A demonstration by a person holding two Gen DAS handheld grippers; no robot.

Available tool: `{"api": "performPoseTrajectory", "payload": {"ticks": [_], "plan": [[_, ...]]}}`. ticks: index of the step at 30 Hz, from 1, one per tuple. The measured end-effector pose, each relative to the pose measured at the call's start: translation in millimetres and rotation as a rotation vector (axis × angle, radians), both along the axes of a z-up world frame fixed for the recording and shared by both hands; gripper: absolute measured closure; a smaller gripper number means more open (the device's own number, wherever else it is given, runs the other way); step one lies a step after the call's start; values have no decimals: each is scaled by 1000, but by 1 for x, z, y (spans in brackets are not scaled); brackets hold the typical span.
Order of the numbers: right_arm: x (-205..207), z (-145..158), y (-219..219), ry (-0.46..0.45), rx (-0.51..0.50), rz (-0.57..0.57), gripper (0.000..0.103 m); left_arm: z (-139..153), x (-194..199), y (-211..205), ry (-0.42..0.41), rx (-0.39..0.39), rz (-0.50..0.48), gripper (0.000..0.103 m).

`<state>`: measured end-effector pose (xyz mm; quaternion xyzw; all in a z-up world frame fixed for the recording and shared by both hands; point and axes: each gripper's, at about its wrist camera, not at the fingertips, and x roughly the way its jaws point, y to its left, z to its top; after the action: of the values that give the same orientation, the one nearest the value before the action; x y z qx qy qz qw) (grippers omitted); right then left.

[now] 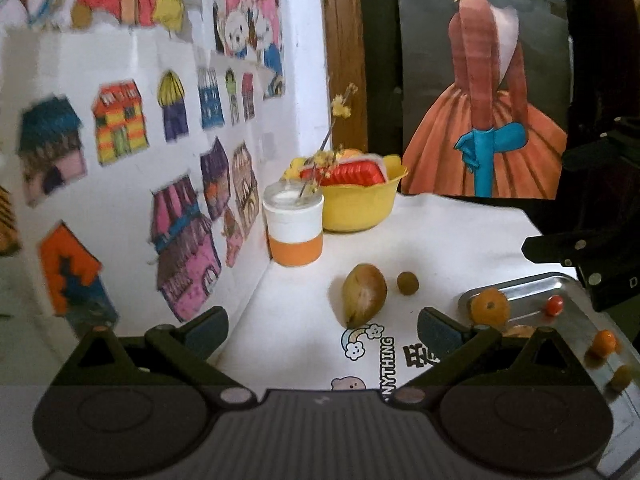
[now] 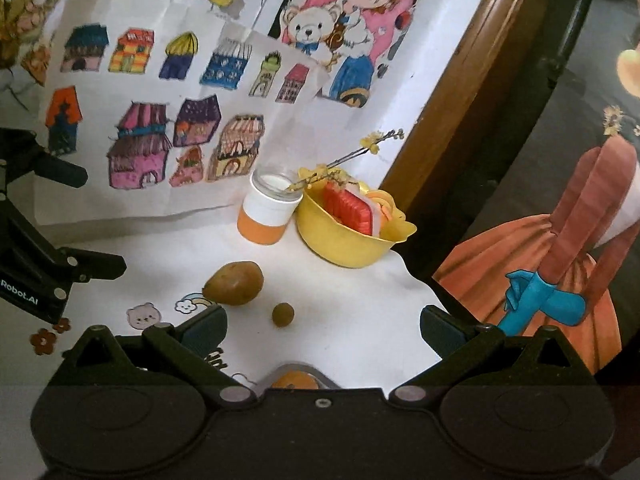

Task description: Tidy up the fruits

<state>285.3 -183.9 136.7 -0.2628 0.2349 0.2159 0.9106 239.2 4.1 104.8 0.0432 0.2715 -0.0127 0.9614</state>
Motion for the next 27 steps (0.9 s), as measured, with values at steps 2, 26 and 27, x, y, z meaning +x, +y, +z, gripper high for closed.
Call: {"api": "performPoseTrajectory", "payload": {"ticks": [2,26,27], "plan": [[10,-8,1,15,1,4,1,-8,9,1,17,-5,9,0],[145,-94,-2,315,139,-29,16,-74,101,-20,11,40,-73,0],[148,-96,-1,333,151,-32,17,-76,104,-22,16,47,-83,0]]}}
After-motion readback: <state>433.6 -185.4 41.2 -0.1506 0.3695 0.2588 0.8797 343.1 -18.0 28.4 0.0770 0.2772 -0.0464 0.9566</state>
